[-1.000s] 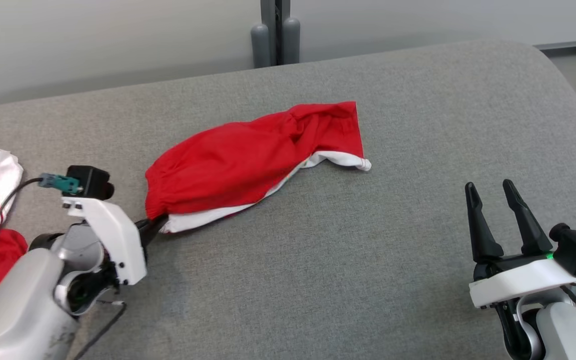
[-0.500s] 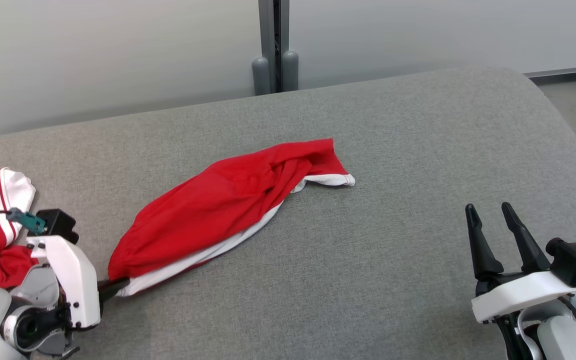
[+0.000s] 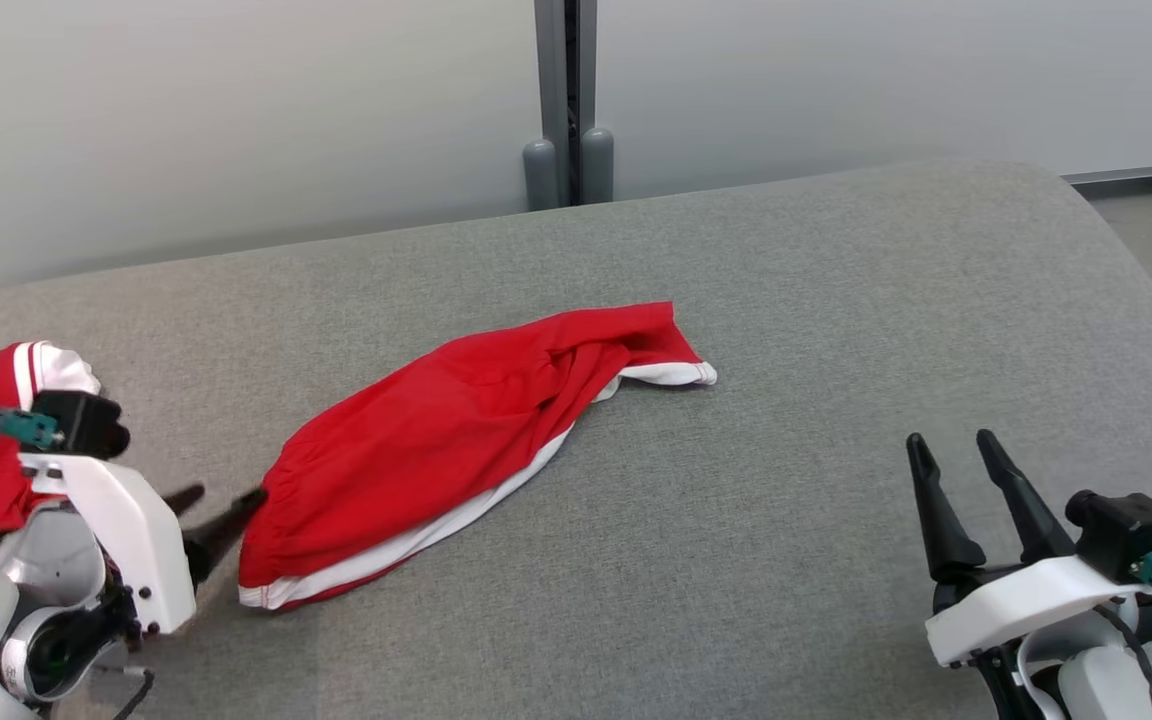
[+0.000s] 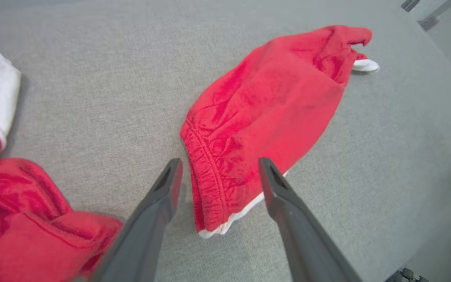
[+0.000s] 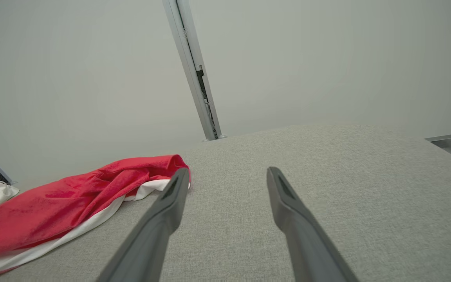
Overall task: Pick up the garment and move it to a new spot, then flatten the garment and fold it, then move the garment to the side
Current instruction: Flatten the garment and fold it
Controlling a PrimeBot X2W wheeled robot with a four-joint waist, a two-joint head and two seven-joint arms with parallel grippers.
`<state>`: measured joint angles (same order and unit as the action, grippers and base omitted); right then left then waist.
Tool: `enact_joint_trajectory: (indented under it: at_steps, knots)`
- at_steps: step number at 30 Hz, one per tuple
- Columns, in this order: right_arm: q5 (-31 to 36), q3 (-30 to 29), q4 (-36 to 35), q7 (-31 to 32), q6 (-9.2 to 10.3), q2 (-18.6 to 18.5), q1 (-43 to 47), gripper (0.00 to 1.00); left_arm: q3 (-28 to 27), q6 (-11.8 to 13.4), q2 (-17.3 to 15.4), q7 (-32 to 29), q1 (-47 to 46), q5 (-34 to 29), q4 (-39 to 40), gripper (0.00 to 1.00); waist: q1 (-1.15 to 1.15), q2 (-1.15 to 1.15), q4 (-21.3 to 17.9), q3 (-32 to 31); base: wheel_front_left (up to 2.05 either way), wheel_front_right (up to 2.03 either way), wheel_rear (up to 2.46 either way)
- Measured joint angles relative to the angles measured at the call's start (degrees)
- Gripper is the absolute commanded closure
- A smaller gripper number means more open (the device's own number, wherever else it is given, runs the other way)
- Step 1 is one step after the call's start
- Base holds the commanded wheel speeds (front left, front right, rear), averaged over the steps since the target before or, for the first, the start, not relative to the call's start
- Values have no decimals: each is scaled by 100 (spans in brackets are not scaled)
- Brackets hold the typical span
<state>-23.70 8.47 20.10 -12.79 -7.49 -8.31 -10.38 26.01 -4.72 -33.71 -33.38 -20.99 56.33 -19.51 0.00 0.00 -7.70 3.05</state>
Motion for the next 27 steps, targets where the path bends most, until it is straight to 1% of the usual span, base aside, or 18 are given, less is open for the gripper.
enact_joint_trajectory:
  at_steps: [2,4,7,11,14,17,21,23,27]
  knots:
    - [-23,81,20,0,0,15,-1,0,-113,80,-30,435,50,-165,287,0,0,0,40,28,0,0,0]
    - [-68,152,69,-1,0,44,-28,0,-188,212,-22,893,140,-385,547,0,0,0,96,72,0,0,0]
    - [-108,302,157,-3,0,56,-192,0,-232,404,109,1538,379,-671,955,0,0,0,217,145,0,0,0]
    - [-177,576,358,2,0,68,-603,0,-92,635,468,2307,667,-1103,1366,0,0,0,441,264,0,0,0]
    - [-268,808,611,93,0,70,-970,0,12,800,782,2894,828,-1399,1452,0,0,0,641,355,0,0,0]
    - [-342,981,931,212,0,26,-1335,0,93,907,1145,3433,942,-1545,1423,0,0,0,858,437,0,0,0]
    - [-517,1167,1344,370,0,-42,-1816,0,175,931,1484,4049,942,-1716,1199,0,0,0,1142,545,0,0,0]
    - [-625,1239,1569,504,0,-79,-2053,0,290,881,1659,4179,939,-1755,1054,0,0,0,1273,602,0,0,0]
    - [-781,1332,2101,868,0,-179,-2442,0,464,761,1893,4307,839,-1792,801,0,0,0,1519,726,0,0,0]
